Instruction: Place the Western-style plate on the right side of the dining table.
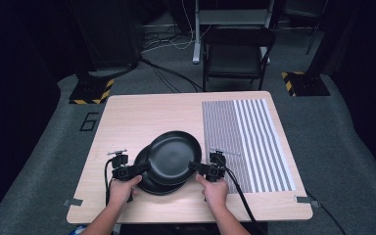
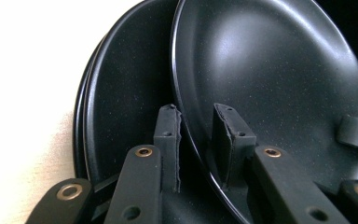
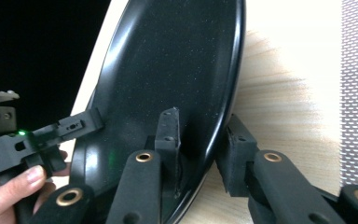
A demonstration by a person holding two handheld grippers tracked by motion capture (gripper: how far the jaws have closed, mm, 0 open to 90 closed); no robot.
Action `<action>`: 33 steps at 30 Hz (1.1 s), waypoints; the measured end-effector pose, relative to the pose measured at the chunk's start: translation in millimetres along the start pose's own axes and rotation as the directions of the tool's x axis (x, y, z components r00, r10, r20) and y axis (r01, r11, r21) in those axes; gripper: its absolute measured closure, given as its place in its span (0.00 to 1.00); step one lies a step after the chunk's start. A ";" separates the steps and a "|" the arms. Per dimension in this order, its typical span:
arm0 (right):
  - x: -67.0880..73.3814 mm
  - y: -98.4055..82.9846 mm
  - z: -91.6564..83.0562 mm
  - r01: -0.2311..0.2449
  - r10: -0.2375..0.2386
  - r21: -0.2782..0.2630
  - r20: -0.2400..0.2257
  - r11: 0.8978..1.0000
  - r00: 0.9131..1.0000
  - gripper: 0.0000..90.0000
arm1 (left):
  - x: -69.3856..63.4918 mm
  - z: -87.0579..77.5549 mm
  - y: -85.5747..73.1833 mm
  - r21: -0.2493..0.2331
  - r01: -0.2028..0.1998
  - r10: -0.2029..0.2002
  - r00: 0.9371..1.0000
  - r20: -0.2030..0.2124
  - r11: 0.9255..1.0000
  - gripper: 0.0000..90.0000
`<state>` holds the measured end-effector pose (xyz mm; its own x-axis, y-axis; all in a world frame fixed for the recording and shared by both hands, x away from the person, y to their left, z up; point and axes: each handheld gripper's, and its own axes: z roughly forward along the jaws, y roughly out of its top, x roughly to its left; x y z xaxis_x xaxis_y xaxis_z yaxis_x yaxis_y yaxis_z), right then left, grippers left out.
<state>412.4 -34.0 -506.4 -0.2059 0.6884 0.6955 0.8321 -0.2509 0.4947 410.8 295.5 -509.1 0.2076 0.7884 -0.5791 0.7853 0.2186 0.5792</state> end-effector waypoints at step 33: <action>-15.4 14.1 4.5 -0.045 0.046 0.014 -0.090 0.999 0.995 0.85 | -0.4 0.5 -2.0 0.000 0.001 -0.001 1.000 0.017 1.000 0.80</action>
<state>429.6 -45.0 -512.5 -0.2130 0.6122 0.7615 0.8474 -0.2722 0.4559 409.4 294.5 -510.3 0.2168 0.7785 -0.5890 0.7857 0.2190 0.5786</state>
